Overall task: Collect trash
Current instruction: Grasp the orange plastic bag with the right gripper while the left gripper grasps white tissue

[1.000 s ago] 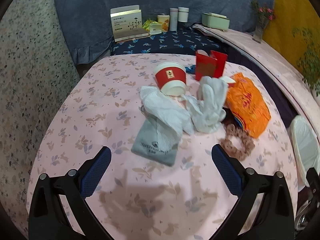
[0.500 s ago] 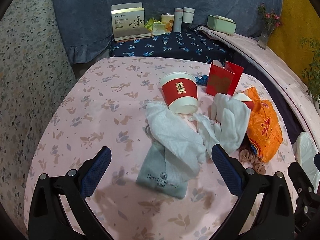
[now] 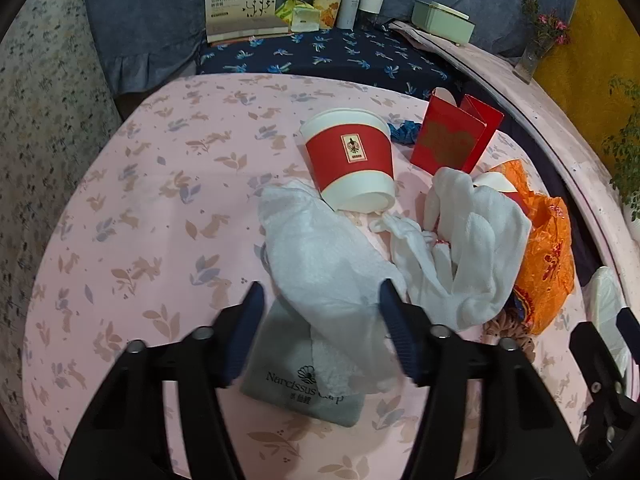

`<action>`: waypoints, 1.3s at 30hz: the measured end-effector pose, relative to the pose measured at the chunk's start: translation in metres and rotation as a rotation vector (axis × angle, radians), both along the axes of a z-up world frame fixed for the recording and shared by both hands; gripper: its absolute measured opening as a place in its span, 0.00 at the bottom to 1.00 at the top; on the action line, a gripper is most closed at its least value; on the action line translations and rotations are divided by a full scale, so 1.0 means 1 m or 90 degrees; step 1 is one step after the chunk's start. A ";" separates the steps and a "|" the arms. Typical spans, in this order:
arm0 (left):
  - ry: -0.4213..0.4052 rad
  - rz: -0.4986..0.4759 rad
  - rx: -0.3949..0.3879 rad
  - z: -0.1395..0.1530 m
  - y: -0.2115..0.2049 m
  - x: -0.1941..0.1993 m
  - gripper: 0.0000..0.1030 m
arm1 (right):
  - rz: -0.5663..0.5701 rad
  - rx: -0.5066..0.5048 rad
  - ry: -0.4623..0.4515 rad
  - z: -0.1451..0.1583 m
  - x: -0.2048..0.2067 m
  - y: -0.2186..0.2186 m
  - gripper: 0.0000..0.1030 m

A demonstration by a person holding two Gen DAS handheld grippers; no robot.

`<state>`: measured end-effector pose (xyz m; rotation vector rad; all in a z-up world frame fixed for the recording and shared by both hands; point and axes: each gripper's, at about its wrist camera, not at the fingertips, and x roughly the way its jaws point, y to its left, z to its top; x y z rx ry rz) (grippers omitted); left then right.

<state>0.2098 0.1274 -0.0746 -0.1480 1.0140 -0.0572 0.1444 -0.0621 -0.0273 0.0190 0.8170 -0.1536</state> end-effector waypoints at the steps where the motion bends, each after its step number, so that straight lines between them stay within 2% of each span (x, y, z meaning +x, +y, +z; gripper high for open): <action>1: 0.001 -0.002 -0.004 0.000 0.000 -0.001 0.31 | -0.002 -0.002 0.000 -0.001 0.001 -0.001 0.90; 2: 0.001 -0.006 -0.004 0.001 -0.001 -0.001 0.25 | -0.005 0.000 0.002 -0.002 0.001 -0.004 0.88; 4: -0.002 -0.013 -0.012 0.004 -0.001 -0.002 0.06 | -0.015 0.008 0.007 -0.006 0.002 -0.010 0.84; 8: -0.032 -0.020 -0.019 0.018 -0.002 -0.010 0.04 | -0.034 0.020 0.012 -0.011 0.003 -0.025 0.77; 16: -0.083 -0.046 -0.048 0.050 -0.012 -0.018 0.03 | -0.053 0.065 0.018 -0.023 0.005 -0.051 0.75; 19: -0.085 -0.060 -0.050 0.050 -0.021 -0.018 0.03 | -0.056 0.058 0.035 -0.035 0.010 -0.053 0.75; 24: -0.071 -0.075 -0.042 0.040 -0.035 -0.018 0.03 | -0.048 0.080 0.060 -0.055 0.019 -0.058 0.68; 28: -0.059 -0.081 -0.036 0.033 -0.042 -0.016 0.03 | -0.038 0.143 0.070 -0.065 0.025 -0.065 0.55; 32: -0.054 -0.083 -0.029 0.029 -0.047 -0.016 0.03 | -0.019 0.187 0.067 -0.070 0.027 -0.066 0.31; 35: -0.053 -0.082 -0.024 0.029 -0.050 -0.017 0.03 | -0.007 0.186 0.057 -0.067 0.023 -0.062 0.21; 39: -0.055 -0.083 -0.022 0.032 -0.053 -0.023 0.03 | 0.002 0.183 0.041 -0.056 0.014 -0.058 0.16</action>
